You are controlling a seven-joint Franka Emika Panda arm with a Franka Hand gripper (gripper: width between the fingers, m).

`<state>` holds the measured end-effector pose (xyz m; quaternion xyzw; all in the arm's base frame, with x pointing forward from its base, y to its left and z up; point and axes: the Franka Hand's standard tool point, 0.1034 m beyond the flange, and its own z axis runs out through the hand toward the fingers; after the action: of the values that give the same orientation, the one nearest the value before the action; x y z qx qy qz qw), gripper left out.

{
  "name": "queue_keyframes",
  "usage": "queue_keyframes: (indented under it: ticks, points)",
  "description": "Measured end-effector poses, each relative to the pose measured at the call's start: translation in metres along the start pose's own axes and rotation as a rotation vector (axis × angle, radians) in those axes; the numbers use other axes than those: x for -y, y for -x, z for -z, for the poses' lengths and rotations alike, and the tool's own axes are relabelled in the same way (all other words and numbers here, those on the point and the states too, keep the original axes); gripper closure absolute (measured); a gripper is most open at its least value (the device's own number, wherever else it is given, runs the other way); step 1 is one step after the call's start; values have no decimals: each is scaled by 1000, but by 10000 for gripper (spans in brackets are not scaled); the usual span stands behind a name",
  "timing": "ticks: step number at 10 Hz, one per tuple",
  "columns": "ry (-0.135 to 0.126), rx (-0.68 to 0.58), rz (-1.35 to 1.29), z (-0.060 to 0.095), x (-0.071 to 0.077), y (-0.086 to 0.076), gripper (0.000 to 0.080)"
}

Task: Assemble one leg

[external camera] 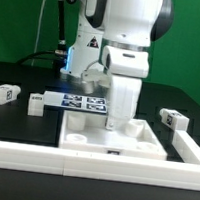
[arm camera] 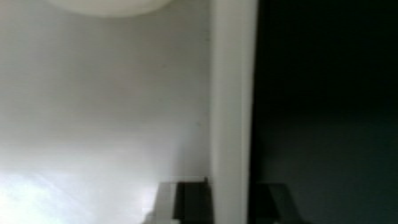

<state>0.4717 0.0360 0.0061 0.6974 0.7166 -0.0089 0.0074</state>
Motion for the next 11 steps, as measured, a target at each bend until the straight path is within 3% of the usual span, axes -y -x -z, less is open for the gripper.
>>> queue_keyframes:
  ticks: [5,9,11]
  points:
    - [-12,0,-37,1,-10,-43,741]
    - [-18,6,-45,1,-14,-42,741]
    - [-18,6,-45,1,-14,-42,388]
